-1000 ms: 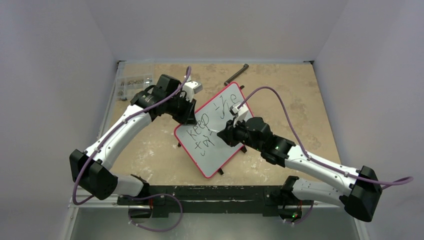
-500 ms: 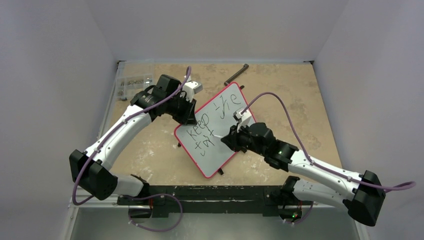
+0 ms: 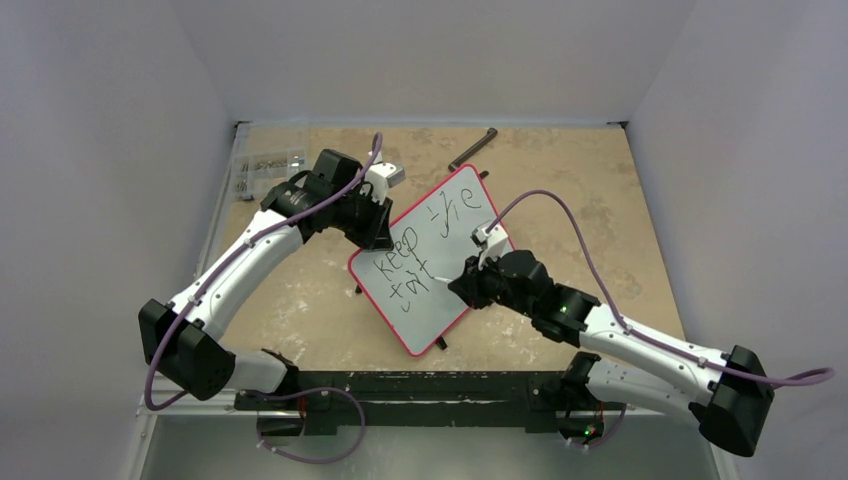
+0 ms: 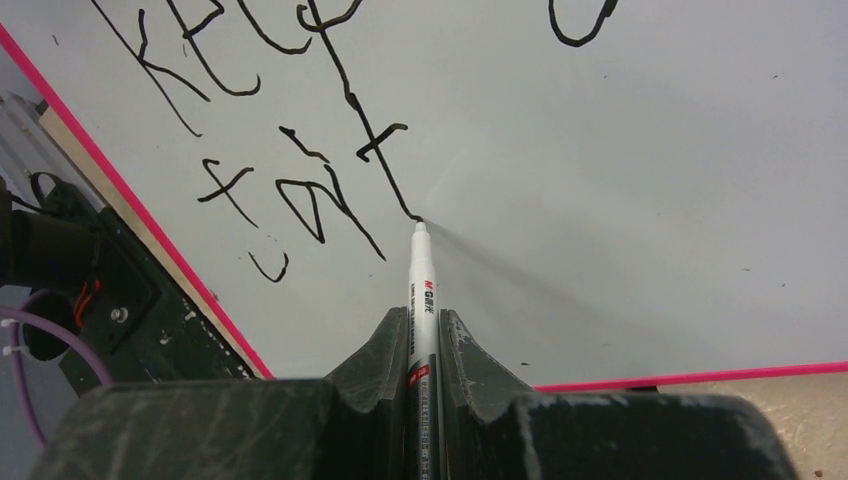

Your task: Write a sentence on the whiteboard

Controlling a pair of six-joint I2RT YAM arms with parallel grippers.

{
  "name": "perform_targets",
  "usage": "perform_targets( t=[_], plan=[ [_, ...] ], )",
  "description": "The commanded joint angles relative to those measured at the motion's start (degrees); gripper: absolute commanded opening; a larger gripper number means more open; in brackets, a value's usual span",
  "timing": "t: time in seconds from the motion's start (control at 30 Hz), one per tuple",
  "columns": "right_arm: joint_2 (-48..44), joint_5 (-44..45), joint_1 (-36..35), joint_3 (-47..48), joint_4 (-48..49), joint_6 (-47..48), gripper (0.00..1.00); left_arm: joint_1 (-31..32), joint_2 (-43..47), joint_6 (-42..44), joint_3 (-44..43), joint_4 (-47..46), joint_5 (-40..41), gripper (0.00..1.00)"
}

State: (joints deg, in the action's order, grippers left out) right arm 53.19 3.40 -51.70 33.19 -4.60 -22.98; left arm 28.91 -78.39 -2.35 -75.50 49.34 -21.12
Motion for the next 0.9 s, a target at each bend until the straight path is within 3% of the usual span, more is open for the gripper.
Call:
perform_targets(
  t=[0.0,0.3,0.63,0.87],
  plan=[
    [0.92,4.75,0.2,3.02,-0.7,0.2,0.0,-0.93,0.08,6.44,1.33,4.53,16.91,0.0],
    [2.45,5.63,0.2,6.9,-0.18,1.89,0.0,-0.92,0.04,6.41,1.32,4.45,16.99,0.0],
    [-3.58,5.4,0.2,7.9,-0.21,0.85,0.0,-0.87,0.33,6.44,1.23,4.44,17.0,0.0],
    [1.09,7.15,0.18,10.73,1.7,1.27,0.0,-0.88,0.33,6.35,1.19,4.45,16.75,0.0]
  ],
)
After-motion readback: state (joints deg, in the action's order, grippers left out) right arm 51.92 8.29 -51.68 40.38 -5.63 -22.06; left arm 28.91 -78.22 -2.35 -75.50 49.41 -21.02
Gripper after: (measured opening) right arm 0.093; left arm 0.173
